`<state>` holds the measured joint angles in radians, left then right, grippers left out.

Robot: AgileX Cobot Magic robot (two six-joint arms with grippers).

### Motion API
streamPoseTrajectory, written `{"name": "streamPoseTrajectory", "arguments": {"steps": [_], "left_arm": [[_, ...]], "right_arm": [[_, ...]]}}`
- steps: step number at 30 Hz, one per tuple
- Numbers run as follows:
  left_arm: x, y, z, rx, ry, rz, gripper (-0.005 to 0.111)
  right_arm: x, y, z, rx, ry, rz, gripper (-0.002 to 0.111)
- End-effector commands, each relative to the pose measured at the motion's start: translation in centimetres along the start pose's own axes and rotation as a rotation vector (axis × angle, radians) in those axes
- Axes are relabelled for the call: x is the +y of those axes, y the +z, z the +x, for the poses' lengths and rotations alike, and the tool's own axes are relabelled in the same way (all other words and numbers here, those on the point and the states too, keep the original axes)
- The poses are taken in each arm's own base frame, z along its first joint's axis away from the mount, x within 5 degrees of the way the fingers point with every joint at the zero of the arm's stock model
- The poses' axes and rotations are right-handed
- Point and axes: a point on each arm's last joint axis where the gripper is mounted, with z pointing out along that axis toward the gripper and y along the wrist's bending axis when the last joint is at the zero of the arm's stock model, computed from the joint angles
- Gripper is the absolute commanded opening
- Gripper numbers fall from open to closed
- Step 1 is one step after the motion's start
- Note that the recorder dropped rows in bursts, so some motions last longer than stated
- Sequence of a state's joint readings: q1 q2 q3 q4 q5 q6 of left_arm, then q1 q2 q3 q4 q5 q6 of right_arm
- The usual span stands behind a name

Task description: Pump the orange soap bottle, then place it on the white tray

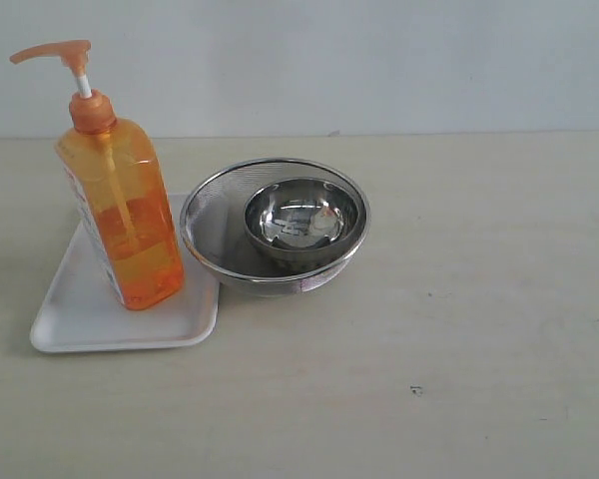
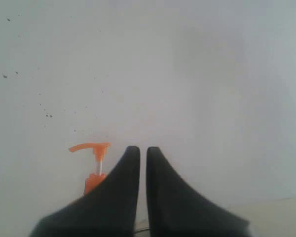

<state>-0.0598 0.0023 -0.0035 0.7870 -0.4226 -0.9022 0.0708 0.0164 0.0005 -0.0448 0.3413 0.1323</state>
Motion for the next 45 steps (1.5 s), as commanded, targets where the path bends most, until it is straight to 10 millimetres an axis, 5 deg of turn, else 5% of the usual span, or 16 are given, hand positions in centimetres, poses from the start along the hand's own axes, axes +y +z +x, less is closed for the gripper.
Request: {"name": "streamPoseTrajectory", "arguments": {"steps": [1, 26, 45], "left_arm": [[0.0, 0.0, 0.1, -0.002, -0.011, -0.001, 0.005], [0.0, 0.0, 0.1, -0.003, -0.011, 0.001, 0.005], [-0.4, -0.1, -1.1, -0.127, -0.277, 0.062, 0.005]], "right_arm": [[0.0, 0.0, -0.1, -0.017, -0.011, 0.004, 0.004], [0.0, 0.0, -0.1, -0.017, -0.014, 0.004, 0.004], [0.0, 0.0, -0.1, -0.017, -0.011, 0.004, 0.004]]}}
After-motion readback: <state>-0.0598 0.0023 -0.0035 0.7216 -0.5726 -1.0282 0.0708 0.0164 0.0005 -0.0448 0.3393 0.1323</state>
